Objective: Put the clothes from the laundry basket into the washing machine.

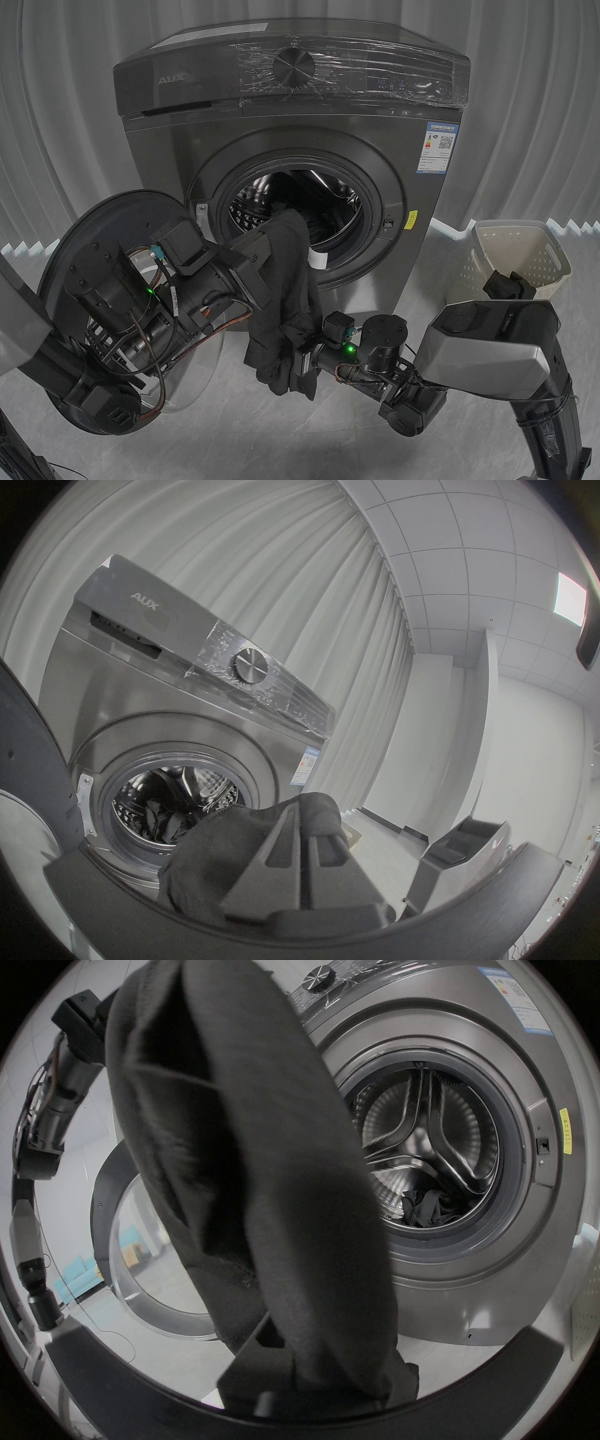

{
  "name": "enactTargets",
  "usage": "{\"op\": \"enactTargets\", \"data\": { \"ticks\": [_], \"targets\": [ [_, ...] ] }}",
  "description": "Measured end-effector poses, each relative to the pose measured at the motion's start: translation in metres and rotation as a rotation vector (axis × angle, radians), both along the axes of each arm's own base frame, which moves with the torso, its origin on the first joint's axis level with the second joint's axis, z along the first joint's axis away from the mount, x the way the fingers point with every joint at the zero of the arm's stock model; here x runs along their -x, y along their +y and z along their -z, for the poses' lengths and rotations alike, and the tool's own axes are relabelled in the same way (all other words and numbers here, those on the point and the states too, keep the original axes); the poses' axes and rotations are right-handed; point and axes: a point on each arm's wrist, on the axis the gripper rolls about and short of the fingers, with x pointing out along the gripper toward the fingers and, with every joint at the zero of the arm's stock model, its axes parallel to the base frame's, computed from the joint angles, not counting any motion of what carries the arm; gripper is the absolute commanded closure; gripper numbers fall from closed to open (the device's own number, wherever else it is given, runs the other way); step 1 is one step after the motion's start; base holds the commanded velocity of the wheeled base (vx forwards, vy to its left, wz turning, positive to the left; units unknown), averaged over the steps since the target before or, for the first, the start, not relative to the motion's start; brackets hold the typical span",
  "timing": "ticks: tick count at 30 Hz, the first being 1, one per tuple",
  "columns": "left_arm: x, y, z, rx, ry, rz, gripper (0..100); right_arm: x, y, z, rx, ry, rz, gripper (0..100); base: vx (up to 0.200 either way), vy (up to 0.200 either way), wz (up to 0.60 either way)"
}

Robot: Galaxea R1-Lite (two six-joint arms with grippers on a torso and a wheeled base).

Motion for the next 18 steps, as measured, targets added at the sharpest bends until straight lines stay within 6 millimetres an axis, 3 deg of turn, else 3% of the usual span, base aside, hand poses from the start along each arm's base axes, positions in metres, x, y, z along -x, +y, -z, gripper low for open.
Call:
{"op": "enactTargets", "data": {
  "ticks": [5,10,18],
  "targets": [
    [-0.012,0.005,0.011,-0.023,0.028,-0.037,100,0.023,-0.005,-0.014,0.015,0.028,-0.033,100,0.000,0.000,0.00],
    [-0.028,0.012,0.029,-0.059,0.073,-0.086,100,0.048,-0.012,-0.041,0.001,0.022,-0.068,100,0.000,0.000,0.00],
    [-0.045,0.020,0.065,-0.153,0.144,-0.146,100,0.061,-0.024,-0.070,-0.034,-0.010,-0.068,100,0.000,0.000,0.00]
  ]
}}
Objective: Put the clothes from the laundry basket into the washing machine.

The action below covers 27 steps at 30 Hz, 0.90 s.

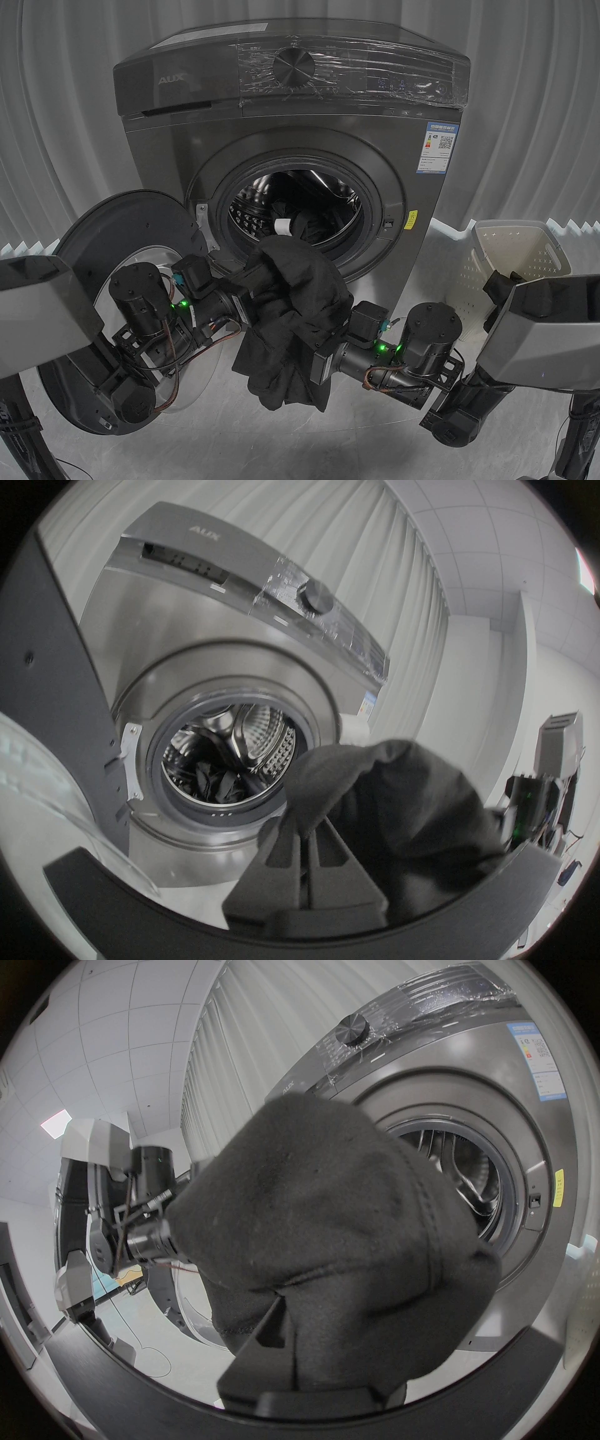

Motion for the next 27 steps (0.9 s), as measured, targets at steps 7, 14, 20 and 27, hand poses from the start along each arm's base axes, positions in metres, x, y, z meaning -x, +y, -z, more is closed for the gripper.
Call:
{"op": "enactTargets", "data": {
  "ticks": [7,14,20,27],
  "targets": [
    [-0.004,0.001,0.022,-0.042,0.063,-0.007,0,0.000,-0.006,-0.006,-0.009,-0.005,0.013,100,0.000,0.000,0.00],
    [-0.006,0.004,0.031,-0.056,0.091,-0.018,0,-0.013,-0.018,-0.011,-0.019,-0.018,0.067,100,0.000,0.000,0.00],
    [-0.003,0.009,0.040,-0.085,0.122,-0.021,0,-0.038,-0.039,-0.016,-0.042,-0.038,0.169,100,0.000,0.000,0.00],
    [0.005,0.010,0.048,-0.134,0.138,-0.005,0,-0.054,-0.047,-0.021,-0.065,-0.066,0.212,100,0.000,0.000,0.00]
  ]
}}
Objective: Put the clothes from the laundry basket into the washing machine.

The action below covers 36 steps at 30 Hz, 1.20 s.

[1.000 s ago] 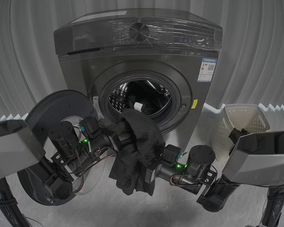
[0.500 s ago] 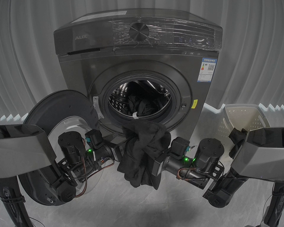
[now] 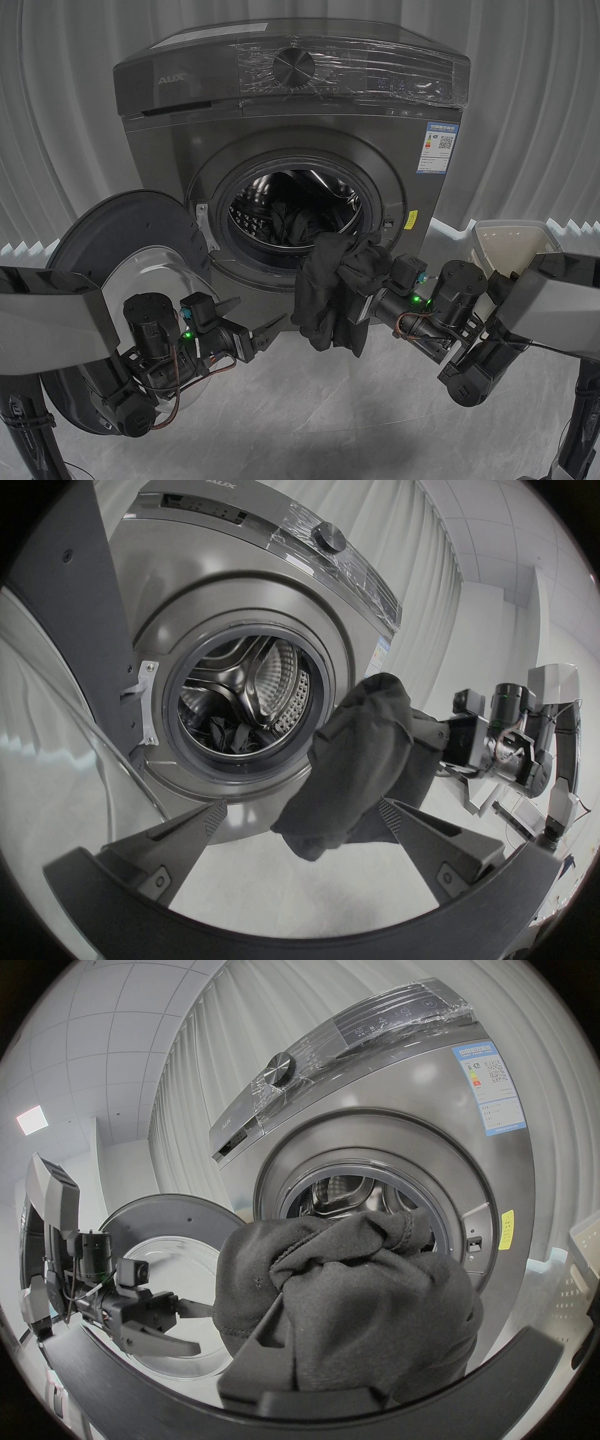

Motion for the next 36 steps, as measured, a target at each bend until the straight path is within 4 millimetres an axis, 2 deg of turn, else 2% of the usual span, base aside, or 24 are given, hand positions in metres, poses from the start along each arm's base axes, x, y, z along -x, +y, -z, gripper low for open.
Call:
{"op": "enactTargets", "data": {
  "ticks": [5,10,17,28,29,36],
  "targets": [
    [0.009,-0.006,0.002,-0.013,0.016,0.048,0,-0.006,0.007,0.002,-0.007,-0.011,-0.005,100,0.000,0.000,0.00],
    [0.014,-0.015,0.003,-0.013,0.014,0.085,0,-0.001,0.022,0.006,-0.007,-0.012,-0.044,100,0.000,0.000,0.00],
    [0.003,-0.032,-0.002,0.016,-0.037,0.112,0,0.004,0.033,0.008,-0.006,-0.010,-0.075,100,0.000,0.000,0.00],
    [-0.017,-0.051,0.009,0.009,-0.074,0.128,0,0.012,0.044,0.009,-0.008,-0.011,-0.109,100,0.000,0.000,0.00],
    [-0.018,-0.052,0.010,0.009,-0.075,0.128,100,0.013,0.044,0.009,-0.008,-0.011,-0.111,100,0.000,0.000,0.00],
    [-0.025,-0.056,0.011,0.016,-0.091,0.116,100,0.014,0.045,0.010,-0.007,-0.007,-0.112,100,0.000,0.000,0.00]
  ]
}}
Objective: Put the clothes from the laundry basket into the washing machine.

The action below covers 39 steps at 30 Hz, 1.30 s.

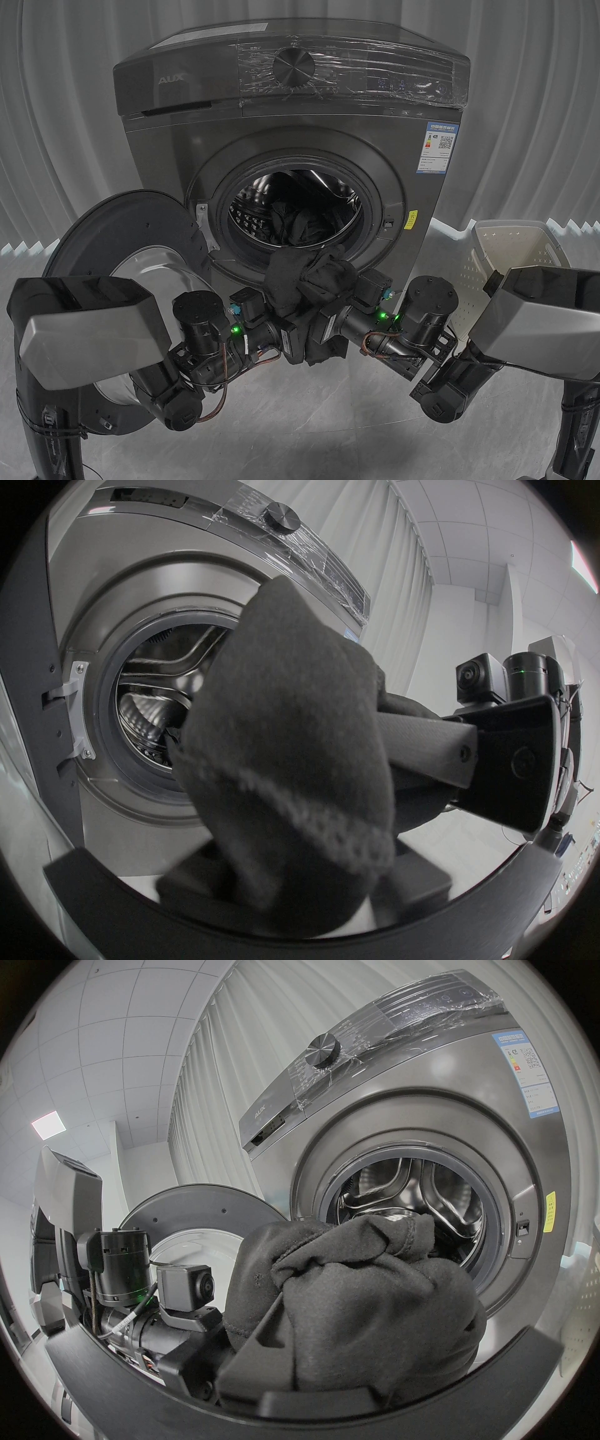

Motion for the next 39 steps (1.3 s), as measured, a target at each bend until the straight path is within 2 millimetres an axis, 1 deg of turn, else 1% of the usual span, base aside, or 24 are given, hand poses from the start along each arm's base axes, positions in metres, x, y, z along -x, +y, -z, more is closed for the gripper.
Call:
{"op": "enactTargets", "data": {
  "ticks": [3,9,16,17,23,27,31,35,39],
  "targets": [
    [-0.003,0.000,-0.002,0.007,-0.011,-0.012,100,0.000,0.000,0.000,-0.002,0.002,0.006,100,0.000,0.000,0.00],
    [-0.006,0.003,-0.006,0.014,-0.023,-0.069,100,-0.004,-0.004,0.002,-0.009,0.013,0.071,100,0.000,0.000,0.00],
    [-0.007,0.004,-0.010,0.014,-0.039,-0.086,100,-0.005,-0.004,0.003,-0.010,0.020,0.082,100,0.000,0.000,0.00],
    [-0.007,0.004,-0.011,0.015,-0.041,-0.087,100,-0.005,-0.004,0.003,-0.013,0.023,0.083,0,0.000,0.000,0.00],
    [-0.007,0.005,-0.013,0.018,-0.046,-0.093,100,-0.004,-0.005,0.004,-0.013,0.031,0.082,0,0.000,0.000,0.00],
    [-0.007,0.005,-0.014,0.021,-0.049,-0.094,100,0.001,-0.008,0.009,0.009,0.050,0.079,0,0.000,0.000,0.00],
    [-0.007,0.006,-0.018,0.029,-0.055,-0.101,100,0.014,-0.019,0.020,0.065,0.104,0.076,0,0.000,0.000,0.00],
    [-0.005,0.006,-0.023,0.039,-0.063,-0.104,100,0.035,-0.035,0.033,0.141,0.177,0.066,0,0.000,0.000,0.00],
    [-0.001,0.009,-0.029,0.047,-0.068,-0.117,100,0.057,-0.051,0.038,0.202,0.229,0.040,0,0.000,0.000,0.00]
  ]
}}
